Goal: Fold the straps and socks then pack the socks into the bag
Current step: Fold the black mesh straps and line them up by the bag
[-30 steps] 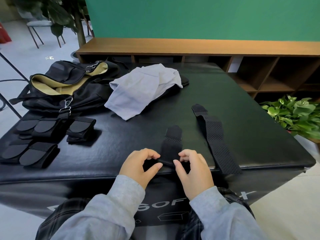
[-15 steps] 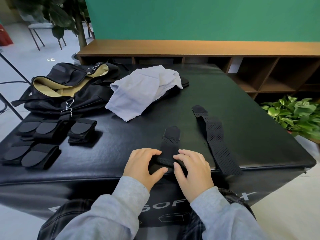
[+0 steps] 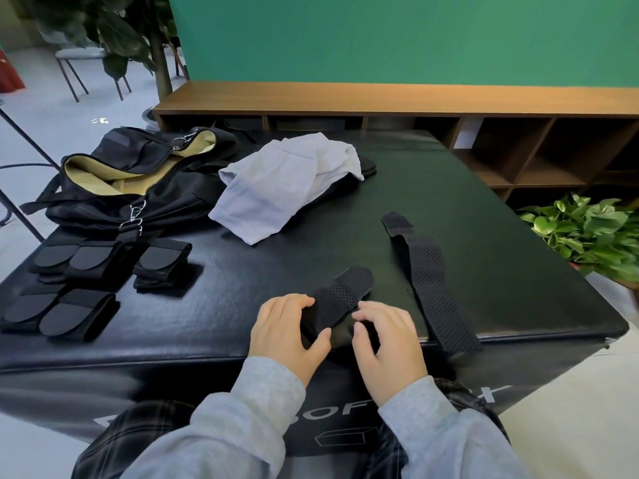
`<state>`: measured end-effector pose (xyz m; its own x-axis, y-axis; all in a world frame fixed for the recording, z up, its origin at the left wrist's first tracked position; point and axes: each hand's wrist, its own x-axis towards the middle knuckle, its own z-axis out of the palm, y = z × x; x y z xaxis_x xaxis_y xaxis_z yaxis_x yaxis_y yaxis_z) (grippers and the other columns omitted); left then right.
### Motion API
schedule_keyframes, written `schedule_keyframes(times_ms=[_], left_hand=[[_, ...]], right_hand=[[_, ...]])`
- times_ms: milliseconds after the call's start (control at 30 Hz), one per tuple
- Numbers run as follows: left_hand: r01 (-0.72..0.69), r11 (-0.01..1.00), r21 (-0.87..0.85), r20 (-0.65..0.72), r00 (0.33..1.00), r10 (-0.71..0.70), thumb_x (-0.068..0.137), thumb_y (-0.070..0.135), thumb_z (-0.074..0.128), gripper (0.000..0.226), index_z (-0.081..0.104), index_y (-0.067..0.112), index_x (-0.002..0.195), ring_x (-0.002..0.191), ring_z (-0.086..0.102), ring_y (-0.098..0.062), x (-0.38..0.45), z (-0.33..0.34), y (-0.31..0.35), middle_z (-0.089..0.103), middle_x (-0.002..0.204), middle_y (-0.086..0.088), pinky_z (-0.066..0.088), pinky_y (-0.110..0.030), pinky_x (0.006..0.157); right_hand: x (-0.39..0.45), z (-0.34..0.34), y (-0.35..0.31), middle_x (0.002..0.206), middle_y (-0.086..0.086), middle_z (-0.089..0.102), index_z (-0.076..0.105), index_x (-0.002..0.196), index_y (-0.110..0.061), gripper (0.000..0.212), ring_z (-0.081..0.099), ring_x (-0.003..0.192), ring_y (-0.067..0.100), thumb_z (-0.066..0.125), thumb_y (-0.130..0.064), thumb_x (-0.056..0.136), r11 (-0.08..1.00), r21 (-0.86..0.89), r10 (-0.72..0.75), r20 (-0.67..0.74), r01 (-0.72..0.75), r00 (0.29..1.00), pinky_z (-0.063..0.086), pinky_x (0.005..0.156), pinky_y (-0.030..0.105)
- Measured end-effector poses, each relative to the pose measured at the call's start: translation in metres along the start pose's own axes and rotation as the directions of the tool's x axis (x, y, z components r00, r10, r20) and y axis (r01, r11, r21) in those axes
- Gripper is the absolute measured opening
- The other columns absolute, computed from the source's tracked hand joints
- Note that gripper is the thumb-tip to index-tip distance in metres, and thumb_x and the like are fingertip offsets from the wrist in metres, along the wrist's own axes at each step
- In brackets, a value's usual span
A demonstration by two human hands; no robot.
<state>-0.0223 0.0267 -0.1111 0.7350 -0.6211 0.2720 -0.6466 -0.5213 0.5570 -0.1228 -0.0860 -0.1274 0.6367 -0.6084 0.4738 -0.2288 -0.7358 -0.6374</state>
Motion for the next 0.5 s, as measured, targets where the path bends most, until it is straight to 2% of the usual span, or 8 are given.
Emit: schedule_keyframes(times_ms=[67,167,300,367,500], left_hand=[[-0.016,0.999,-0.038,0.012,1.000,0.016,0.081,0.033,0.065,0.045,0.052,0.024,0.123,0.121,0.034,-0.005,-0.001,-0.002,-0.003,0.048,0.122,0.017,0.027,-0.012,0.096],[-0.018,0.996,-0.093,0.039,0.999,0.022,0.080,0.028,0.067,0.045,0.053,0.025,0.123,0.121,0.033,-0.001,-0.002,-0.006,-0.007,0.046,0.120,0.021,0.030,-0.014,0.097],[-0.040,0.993,-0.115,0.065,0.997,0.048,0.080,0.026,0.067,0.046,0.053,0.026,0.124,0.115,0.029,0.006,-0.002,-0.010,-0.009,0.043,0.118,0.023,0.028,-0.012,0.098],[-0.050,0.992,-0.117,0.067,0.996,0.058,0.080,0.026,0.068,0.046,0.053,0.026,0.123,0.114,0.028,0.007,-0.001,-0.011,-0.010,0.043,0.117,0.023,0.025,-0.010,0.097],[-0.040,0.991,-0.126,0.069,0.996,0.049,0.080,0.026,0.068,0.046,0.052,0.027,0.123,0.114,0.030,0.006,-0.001,-0.012,-0.009,0.043,0.115,0.024,0.028,-0.012,0.097]], right_hand=[[0.001,-0.001,0.001,0.111,-0.002,0.062,0.066,0.094,-0.014,0.037,0.048,0.108,0.016,0.039,-0.036,0.081,0.998,-0.018,0.059,-0.013,-0.059,0.998,0.022,0.095,0.006],[0.000,0.000,-0.001,0.123,0.002,0.057,0.066,0.105,-0.015,0.042,0.044,0.118,0.022,0.039,-0.037,0.081,0.989,-0.080,0.123,0.010,-0.122,0.992,0.026,0.098,0.023],[-0.001,0.000,0.000,0.132,0.011,0.051,0.062,0.118,-0.013,0.039,0.034,0.129,0.029,0.052,-0.025,0.082,0.973,-0.122,0.195,-0.002,-0.194,0.981,0.020,0.104,0.031],[-0.001,-0.001,0.001,0.132,0.009,0.052,0.056,0.126,-0.013,0.045,0.033,0.131,0.029,0.052,-0.025,0.083,0.972,-0.137,0.194,0.030,-0.188,0.980,0.019,0.106,0.030],[0.001,-0.009,-0.003,0.124,-0.006,0.054,0.047,0.135,-0.020,0.045,0.032,0.130,0.017,0.054,-0.021,0.091,0.986,-0.102,0.148,0.135,-0.135,0.980,0.025,0.107,0.030]])
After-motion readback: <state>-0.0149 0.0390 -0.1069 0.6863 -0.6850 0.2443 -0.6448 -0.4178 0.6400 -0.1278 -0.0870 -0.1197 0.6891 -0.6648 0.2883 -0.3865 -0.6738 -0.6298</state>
